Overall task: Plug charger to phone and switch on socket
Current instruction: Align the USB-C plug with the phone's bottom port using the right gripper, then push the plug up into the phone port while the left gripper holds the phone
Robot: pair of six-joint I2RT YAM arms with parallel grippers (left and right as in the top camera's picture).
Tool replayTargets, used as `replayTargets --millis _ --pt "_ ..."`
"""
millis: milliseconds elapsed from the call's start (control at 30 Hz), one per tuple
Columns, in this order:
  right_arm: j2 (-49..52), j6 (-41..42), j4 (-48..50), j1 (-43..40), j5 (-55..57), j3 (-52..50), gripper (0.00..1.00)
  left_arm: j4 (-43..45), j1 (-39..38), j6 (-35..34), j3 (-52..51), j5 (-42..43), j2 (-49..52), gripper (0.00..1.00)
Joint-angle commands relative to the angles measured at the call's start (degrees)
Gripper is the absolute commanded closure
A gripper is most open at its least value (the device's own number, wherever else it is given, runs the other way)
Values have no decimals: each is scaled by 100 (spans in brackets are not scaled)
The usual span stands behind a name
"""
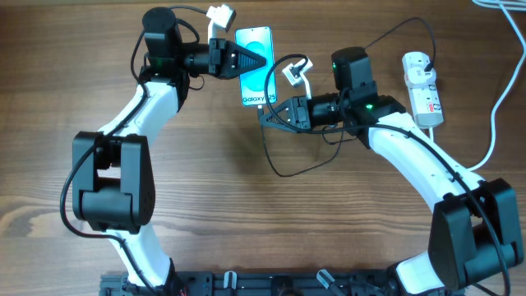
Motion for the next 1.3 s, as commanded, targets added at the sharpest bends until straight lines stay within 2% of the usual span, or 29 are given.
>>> replayTargets --millis 0,467,600,1267 --pt "22 7 -48 -72 13 131 96 37 -33 94 -15 184 -22 96" --pt "22 -28 -162 -39 -190 131 96 37 -33 92 -15 181 -22 96" --pt "22 -326 -138 -39 -599 131 96 37 -33 92 -15 179 -22 96" --pt "181 -170 -33 -39 -588 122 96 37 -33 -190 -15 142 -22 96"
